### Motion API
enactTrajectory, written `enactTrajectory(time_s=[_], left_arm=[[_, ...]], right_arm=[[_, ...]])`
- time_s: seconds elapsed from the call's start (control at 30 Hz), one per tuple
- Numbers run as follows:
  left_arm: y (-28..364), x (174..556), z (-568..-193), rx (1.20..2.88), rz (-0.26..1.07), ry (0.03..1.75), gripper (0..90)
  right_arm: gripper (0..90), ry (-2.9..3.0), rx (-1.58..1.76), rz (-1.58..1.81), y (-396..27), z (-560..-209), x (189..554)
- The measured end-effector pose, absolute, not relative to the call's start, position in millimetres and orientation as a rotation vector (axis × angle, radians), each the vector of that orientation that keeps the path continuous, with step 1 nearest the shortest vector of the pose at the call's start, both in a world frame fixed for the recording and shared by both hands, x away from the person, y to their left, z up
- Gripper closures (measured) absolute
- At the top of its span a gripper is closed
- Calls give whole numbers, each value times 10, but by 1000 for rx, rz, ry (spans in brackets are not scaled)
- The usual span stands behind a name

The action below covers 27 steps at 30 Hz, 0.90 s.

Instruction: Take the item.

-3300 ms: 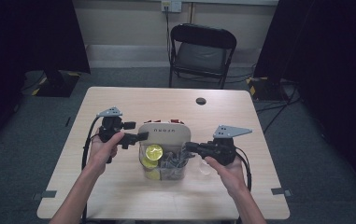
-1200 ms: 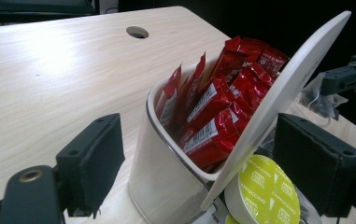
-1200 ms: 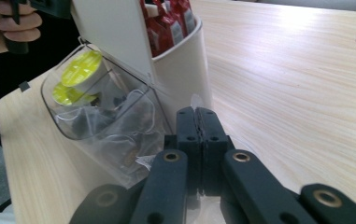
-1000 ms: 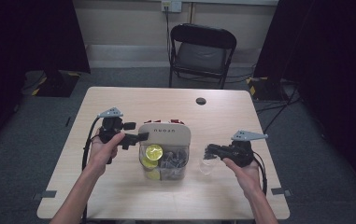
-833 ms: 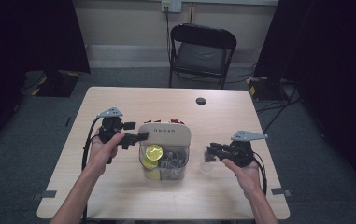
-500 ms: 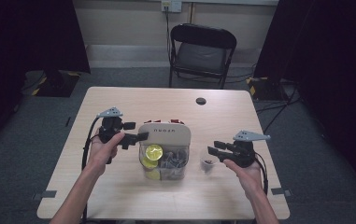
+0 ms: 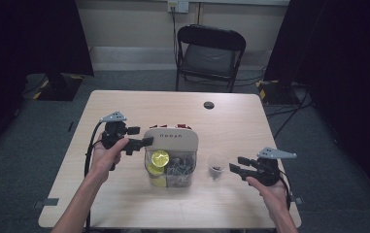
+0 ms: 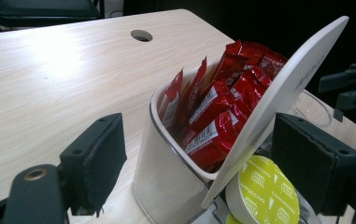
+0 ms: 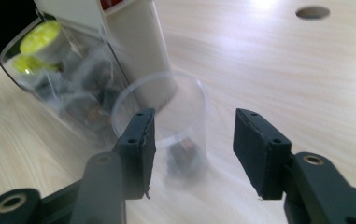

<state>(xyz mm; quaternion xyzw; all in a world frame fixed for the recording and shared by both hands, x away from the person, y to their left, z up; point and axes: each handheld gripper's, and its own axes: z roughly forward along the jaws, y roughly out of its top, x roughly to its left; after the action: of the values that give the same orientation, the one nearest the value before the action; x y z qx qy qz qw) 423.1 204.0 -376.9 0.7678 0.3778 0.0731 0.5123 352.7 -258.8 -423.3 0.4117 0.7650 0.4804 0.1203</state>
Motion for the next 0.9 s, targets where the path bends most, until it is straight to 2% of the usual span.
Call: enactTrajectory(time_s=[0.17, 0.4, 0.5, 0.9], left_arm=[[2059, 4232, -3767, 1842, 173, 910, 181], [2094, 4238, -3772, 1832, 165, 895, 186], [2113, 4233, -3768, 1827, 164, 895, 193], [2288, 4209, -3620, 1784, 179, 876, 201]], right_arm=[[354, 2222, 1269, 1336, -2720, -4387, 3452], [248, 2248, 1320, 1231, -2776, -4631, 3446], [164, 2260, 1363, 1142, -2766, -4760, 3503], [146, 2260, 1379, 980, -2734, -4923, 3570]])
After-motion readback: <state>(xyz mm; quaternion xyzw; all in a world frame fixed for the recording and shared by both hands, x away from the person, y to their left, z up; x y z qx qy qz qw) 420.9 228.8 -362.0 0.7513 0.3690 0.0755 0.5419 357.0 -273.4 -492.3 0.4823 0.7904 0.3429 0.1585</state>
